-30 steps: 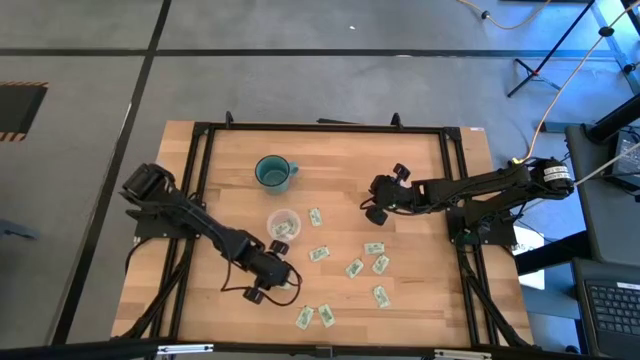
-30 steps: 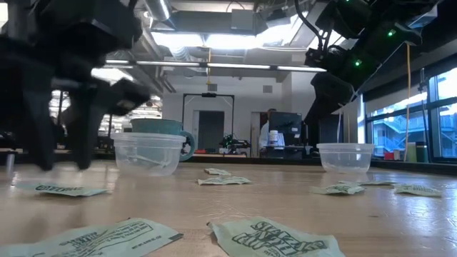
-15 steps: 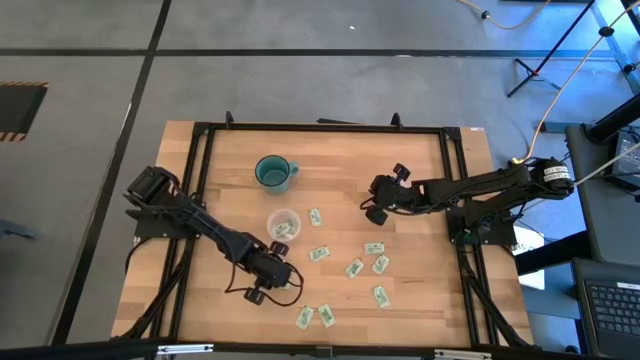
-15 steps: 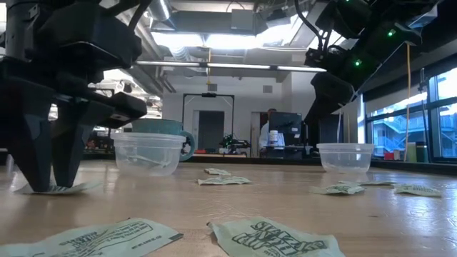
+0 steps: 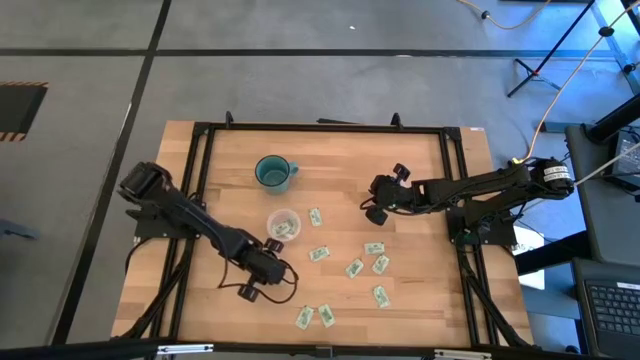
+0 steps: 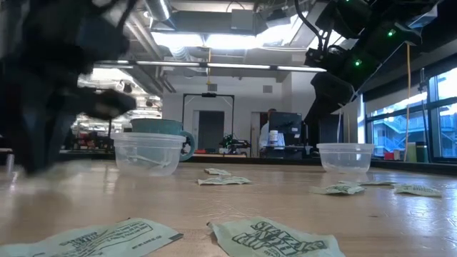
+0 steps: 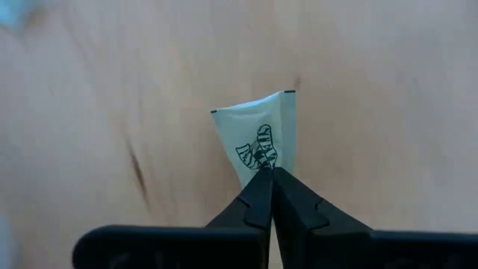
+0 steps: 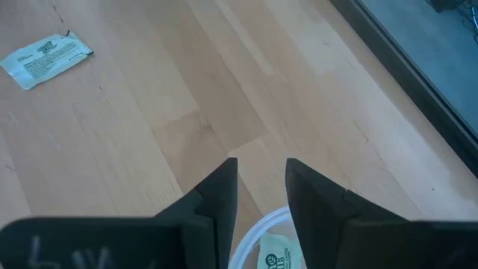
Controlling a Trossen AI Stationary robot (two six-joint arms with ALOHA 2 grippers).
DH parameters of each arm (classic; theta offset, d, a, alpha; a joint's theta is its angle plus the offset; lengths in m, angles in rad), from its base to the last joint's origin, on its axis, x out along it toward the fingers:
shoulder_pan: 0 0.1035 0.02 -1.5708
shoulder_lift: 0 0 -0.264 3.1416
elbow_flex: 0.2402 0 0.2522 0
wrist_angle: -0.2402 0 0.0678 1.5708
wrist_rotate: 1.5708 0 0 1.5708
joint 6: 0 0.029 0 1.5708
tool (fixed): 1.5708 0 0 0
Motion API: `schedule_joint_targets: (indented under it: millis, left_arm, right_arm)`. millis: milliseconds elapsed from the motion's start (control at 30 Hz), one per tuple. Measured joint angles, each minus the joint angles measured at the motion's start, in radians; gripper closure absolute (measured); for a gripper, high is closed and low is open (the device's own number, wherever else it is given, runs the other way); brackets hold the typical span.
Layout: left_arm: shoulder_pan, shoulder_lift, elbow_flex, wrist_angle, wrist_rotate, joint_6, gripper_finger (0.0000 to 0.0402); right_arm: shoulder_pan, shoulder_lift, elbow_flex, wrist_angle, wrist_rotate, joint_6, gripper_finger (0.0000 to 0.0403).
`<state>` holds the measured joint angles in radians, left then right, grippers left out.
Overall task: Pick and place Stevia / Truvia into bins
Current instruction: Put the white stevia packet into the left transparent container
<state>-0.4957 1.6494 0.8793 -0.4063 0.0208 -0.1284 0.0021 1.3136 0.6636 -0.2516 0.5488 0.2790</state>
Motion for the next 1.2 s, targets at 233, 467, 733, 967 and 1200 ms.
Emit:
schedule_joint_targets:
  millis: [233, 467, 733, 967, 1200]
  left_arm:
    - [0.014, -0.216, 0.004, -0.074, -0.162, -0.003, 0.0399]
    - [0.124, -0.323, 0.006, -0.132, -0.346, -0.124, 0.0399]
    - [0.287, -0.276, 0.006, -0.192, -0.262, -0.059, 0.0398]
    - [0.358, -0.196, 0.007, -0.189, -0.158, -0.033, 0.0398]
    - [0.374, -0.136, 0.007, -0.187, -0.149, -0.059, 0.0395]
  right_arm:
    - [0.0, 0.0, 0.0, 0.0, 0.0, 0.0, 0.0285]
    - [0.0, 0.0, 0.0, 0.0, 0.0, 0.0, 0.0285]
    - [0.0, 0.0, 0.0, 0.0, 0.0, 0.0, 0.0285]
    - [0.0, 0.0, 0.0, 0.0, 0.0, -0.003, 0.0285]
    - [0.0, 0.0, 0.0, 0.0, 0.0, -0.023, 0.0285]
